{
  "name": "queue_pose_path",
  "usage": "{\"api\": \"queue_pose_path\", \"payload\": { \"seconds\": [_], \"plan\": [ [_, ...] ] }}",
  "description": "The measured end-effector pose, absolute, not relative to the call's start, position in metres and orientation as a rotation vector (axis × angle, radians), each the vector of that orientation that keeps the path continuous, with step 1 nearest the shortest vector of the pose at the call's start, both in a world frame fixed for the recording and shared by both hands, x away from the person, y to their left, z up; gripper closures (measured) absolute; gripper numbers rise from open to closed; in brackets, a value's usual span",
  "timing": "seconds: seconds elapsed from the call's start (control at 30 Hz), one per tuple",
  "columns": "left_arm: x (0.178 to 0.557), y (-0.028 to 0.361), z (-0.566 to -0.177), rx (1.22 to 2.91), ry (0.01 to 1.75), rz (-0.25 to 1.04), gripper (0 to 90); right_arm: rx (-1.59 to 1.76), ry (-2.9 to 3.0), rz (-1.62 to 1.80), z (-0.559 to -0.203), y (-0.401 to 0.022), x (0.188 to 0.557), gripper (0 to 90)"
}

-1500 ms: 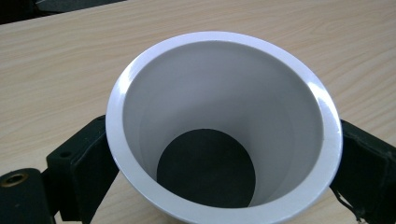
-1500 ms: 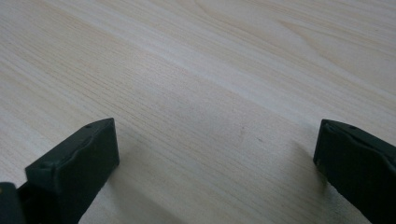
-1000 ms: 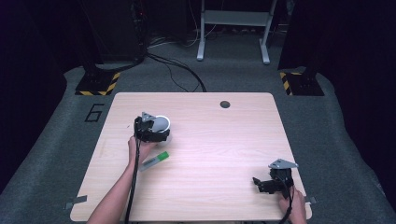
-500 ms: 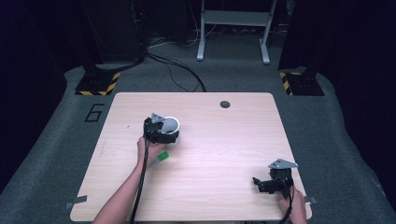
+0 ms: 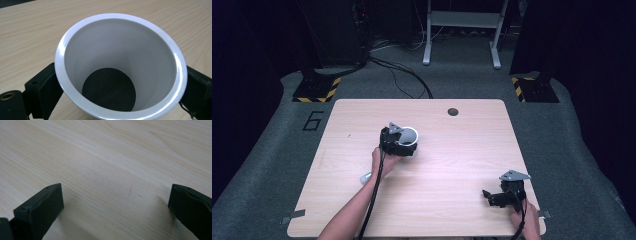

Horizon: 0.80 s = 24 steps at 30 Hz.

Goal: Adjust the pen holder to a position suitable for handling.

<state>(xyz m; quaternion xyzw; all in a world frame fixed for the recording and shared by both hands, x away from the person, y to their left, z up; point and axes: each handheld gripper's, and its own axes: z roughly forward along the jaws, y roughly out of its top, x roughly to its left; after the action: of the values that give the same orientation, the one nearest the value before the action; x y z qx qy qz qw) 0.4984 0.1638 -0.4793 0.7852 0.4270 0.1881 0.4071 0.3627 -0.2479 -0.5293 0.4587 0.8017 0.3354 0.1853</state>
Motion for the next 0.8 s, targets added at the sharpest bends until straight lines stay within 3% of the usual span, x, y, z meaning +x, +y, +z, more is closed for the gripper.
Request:
{"api": "queue_pose_path", "payload": {
  "seconds": [0.33,0.8],
  "plan": [
    [0.489,0.120,-0.480,2.007,0.991,0.434,6.1,1.299,2.258,0.944,-0.529,-0.248,0.362,0.0],
    [0.487,0.108,-0.483,2.010,0.973,0.411,5.8,1.304,2.250,0.944,-0.529,-0.247,0.362,0.0]
  ]
}}
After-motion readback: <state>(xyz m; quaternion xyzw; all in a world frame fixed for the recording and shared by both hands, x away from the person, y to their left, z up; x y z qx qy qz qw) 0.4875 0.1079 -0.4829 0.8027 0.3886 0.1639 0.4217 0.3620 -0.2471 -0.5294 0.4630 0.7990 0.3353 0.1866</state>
